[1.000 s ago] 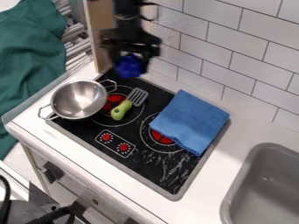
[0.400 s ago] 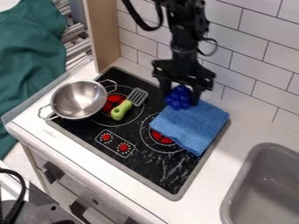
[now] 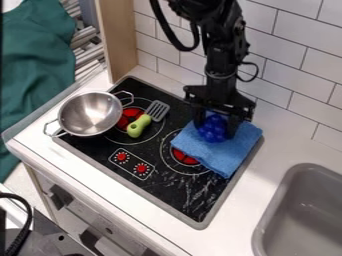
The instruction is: Move the toy grapes from the pot into the blue cloth
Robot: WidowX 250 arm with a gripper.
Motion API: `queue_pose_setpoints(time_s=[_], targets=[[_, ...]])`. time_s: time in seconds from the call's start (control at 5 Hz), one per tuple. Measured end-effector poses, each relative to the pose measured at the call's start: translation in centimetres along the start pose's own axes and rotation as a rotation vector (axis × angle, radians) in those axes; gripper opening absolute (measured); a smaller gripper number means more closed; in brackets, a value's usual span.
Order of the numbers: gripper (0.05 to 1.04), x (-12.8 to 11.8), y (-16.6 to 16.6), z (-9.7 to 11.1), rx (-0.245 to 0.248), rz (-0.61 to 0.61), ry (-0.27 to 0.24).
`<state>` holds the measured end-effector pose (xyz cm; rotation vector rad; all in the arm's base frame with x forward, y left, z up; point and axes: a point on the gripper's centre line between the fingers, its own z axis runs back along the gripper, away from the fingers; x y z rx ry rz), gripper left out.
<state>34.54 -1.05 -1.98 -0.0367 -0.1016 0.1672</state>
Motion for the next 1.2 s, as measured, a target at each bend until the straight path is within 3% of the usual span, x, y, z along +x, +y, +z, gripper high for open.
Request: queue_pose_setpoints(time_s=[0.2,0.4,0.8,1.2], targets=[[1.021,0.1,-0.1,0.1,-0.003,-0.022,0.010],[1.012,-0.1,0.1,0.1,0.010,-0.021,0.020],[1.011,-0.3,0.9,4.5,0.065,0.001,0.006],[1.011,-0.7,1.2,6.1,0.024,0.032,0.040]])
